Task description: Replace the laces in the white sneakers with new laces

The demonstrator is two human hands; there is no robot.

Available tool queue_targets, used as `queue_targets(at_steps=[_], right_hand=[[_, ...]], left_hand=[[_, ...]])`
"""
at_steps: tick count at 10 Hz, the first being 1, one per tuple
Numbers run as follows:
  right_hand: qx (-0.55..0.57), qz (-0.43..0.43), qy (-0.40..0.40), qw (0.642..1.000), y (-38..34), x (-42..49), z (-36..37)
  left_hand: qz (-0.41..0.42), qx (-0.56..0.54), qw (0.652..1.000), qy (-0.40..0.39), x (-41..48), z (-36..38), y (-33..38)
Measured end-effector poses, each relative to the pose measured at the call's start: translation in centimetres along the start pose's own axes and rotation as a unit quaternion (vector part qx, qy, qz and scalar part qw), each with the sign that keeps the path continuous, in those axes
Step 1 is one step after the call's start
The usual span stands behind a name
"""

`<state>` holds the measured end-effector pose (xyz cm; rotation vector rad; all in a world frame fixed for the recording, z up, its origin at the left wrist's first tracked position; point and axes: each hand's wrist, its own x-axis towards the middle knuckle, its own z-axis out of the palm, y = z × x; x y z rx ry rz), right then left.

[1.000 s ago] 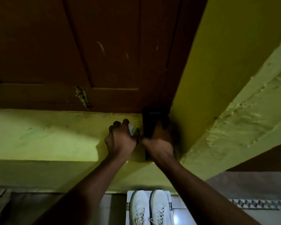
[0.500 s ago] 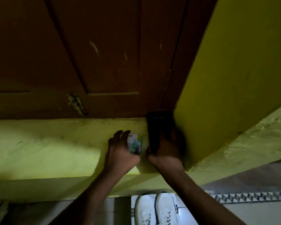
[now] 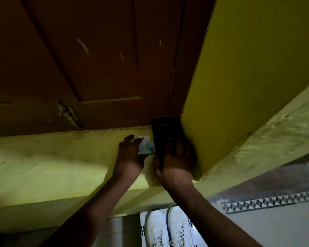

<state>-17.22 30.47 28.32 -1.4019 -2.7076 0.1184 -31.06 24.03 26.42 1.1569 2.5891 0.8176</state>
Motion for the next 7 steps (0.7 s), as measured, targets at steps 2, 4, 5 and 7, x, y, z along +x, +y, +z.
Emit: queue_targets(at_steps=[2,4,5,7], right_hand=[[-0.025,-0.002,0.041,0.999,0.0,0.1,0.4],[-0.004,0.003,0.052,0.999,-0.2,0.2,0.4],[0.047,-0.001,0.055,0.997,0.3,0.0,-0.4],[0.301,-0.020,0.050,0.952,1.1,-2.6,-5.3]], left_hand=[[0.017,-0.009,1.000,-0.002,-0.3,-0.1,-0.3],[0.043,-0.014,0.999,-0.004,-0.8,-0.5,-0.2],[0.047,-0.022,0.999,0.011,-1.5,-0.7,0.0],[-0.025,-0.146,0.985,0.090,-5.5,-4.5,3.6]])
